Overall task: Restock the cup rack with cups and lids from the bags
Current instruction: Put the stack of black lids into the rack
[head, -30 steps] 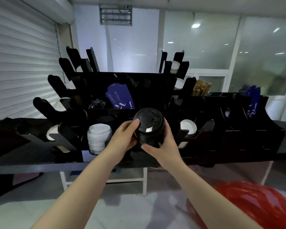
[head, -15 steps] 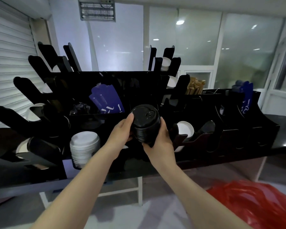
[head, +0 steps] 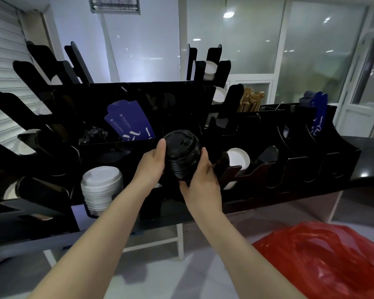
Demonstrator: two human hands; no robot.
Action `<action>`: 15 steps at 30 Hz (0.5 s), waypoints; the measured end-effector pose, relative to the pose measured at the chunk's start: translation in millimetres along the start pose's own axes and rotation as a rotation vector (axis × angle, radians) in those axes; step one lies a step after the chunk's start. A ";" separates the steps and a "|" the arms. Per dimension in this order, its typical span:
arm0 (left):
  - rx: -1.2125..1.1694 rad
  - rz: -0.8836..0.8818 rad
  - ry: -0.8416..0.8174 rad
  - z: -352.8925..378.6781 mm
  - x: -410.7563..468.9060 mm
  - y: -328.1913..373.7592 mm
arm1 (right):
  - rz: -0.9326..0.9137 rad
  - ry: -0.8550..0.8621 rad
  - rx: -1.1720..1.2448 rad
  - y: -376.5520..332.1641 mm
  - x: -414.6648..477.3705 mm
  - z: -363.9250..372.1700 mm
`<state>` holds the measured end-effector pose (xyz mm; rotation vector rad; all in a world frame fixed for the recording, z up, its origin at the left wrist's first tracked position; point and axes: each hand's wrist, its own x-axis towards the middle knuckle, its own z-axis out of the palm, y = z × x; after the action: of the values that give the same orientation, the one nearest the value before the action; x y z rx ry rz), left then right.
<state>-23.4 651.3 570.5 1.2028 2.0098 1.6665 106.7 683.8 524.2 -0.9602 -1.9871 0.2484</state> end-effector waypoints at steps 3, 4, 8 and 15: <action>0.072 0.020 0.014 0.2 7.7 -3.0 | -0.013 -0.015 -0.044 1.3 -2.0 3.2; 0.088 0.022 0.011 0.1 9.5 -3.1 | -0.017 -0.016 -0.059 1.8 -2.0 3.5; 0.145 0.029 -0.005 -1.0 15.7 0.2 | -0.043 -0.031 -0.132 2.0 -0.7 1.7; 0.262 0.066 0.008 5.2 20.8 1.0 | -0.051 -0.093 -0.391 2.2 3.3 4.8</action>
<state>-32.4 670.1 575.9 1.3619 2.2714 1.4707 103.0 688.6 522.3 -1.1549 -2.1887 -0.1340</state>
